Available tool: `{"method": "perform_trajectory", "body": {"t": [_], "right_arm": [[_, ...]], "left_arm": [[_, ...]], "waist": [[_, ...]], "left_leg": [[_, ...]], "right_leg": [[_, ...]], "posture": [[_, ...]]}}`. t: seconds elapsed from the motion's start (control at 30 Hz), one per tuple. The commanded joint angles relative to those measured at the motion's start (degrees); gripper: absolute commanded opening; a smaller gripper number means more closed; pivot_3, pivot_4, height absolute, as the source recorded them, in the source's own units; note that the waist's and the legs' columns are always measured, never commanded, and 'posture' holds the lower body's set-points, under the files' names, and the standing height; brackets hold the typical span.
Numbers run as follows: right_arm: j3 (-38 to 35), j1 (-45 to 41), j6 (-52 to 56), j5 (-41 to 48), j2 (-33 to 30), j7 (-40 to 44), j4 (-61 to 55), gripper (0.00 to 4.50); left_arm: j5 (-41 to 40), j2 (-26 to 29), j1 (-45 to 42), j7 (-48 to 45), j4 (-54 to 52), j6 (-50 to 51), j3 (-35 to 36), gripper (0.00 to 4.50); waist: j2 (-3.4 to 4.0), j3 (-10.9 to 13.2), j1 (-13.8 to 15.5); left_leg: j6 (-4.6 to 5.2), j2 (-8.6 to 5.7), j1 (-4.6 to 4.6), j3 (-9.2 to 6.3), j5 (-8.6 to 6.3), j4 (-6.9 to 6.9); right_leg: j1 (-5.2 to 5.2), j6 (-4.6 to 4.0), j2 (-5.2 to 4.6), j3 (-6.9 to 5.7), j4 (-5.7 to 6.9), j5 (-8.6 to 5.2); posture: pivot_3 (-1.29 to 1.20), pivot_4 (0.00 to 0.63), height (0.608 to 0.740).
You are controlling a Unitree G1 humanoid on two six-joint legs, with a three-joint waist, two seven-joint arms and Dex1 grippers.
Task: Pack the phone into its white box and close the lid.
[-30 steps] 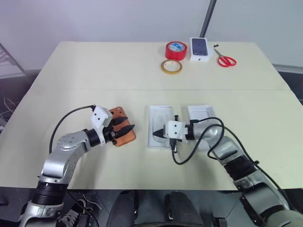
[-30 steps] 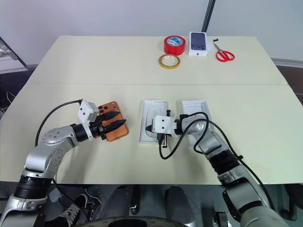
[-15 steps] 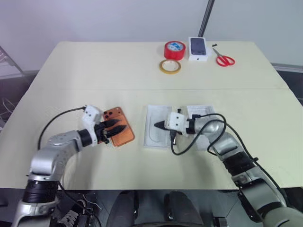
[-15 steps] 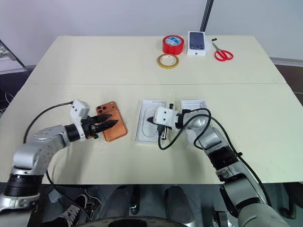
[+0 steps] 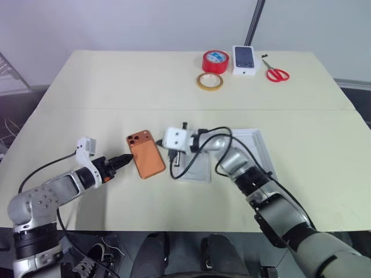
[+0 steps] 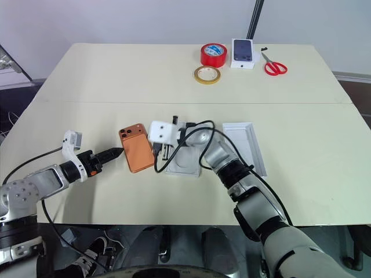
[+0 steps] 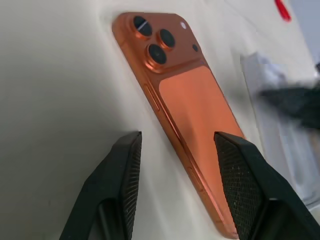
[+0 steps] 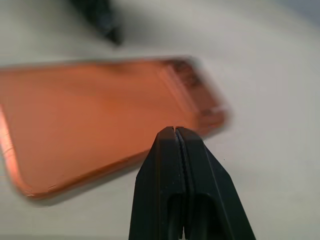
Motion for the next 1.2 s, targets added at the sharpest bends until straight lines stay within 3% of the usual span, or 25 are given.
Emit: {"method": "perform_trajectory", "body": {"t": [0.03,0.2,0.4,0.6,0.9,1.2], "right_arm": [[1.8,-3.1,-2.6,-3.6,-0.7,0.0,1.7,0.04],[2.8,-5.1,-4.0,-6.4,-0.5,-0.3,4.4,0.04],[2.7,-7.3,-5.5,-6.8,0.0,1.4,8.0,0.04],[2.2,-1.7,-0.9,-2.2,1.5,9.1,-0.3,0.04],[1.4,1.3,3.1,-2.8,2.0,8.7,-5.2,0.04],[0.8,1.8,3.4,-3.2,1.2,7.4,-5.7,0.04]], "left_arm": [[-3.3,-1.2,-0.2,3.3,-2.7,3.5,1.3,2.43],[-6.3,-2.8,-1.9,7.2,-1.2,9.9,1.7,2.43],[-3.7,-2.9,-4.8,9.8,1.5,11.7,-0.5,2.43],[-1.5,-3.9,-7.4,9.8,4.3,12.7,-4.0,2.43],[-1.3,-6.2,-13.9,7.4,9.2,15.6,-6.2,2.43],[0.7,-1.2,-13.4,3.7,10.8,13.8,-3.9,2.43]], "waist": [[-0.01,0.0,-0.1],[-0.01,0.0,-0.2],[-0.03,0.0,0.0],[0.0,-0.1,0.2],[0.04,-0.2,0.1],[0.01,-0.2,-0.2]], "left_leg": [[-0.01,0.0,0.0,0.0,0.0,-0.01],[-0.06,0.0,0.01,-0.01,0.03,-0.07],[-0.11,-0.04,0.01,-0.03,0.05,-0.04],[-0.13,-0.09,0.24,-0.13,0.05,-0.07],[-0.17,-0.11,0.28,-0.21,0.07,-0.11],[-0.2,-0.11,0.25,-0.2,0.09,-0.16]], "right_leg": [[0.0,0.0,0.0,0.01,0.0,0.0],[-0.02,0.0,0.02,0.01,0.0,0.0],[0.01,0.0,0.02,-0.02,0.01,0.0],[0.31,0.0,-0.02,-0.08,-0.05,0.0],[0.37,-0.01,-0.02,-0.13,-0.09,-0.01],[0.29,0.0,-0.02,-0.12,-0.08,-0.01]], "posture": [[0.0,0.15,0.74],[0.0,0.15,0.74],[0.0,0.15,0.74],[0.0,0.15,0.74],[0.0,0.15,0.74],[0.0,0.15,0.74]]}}
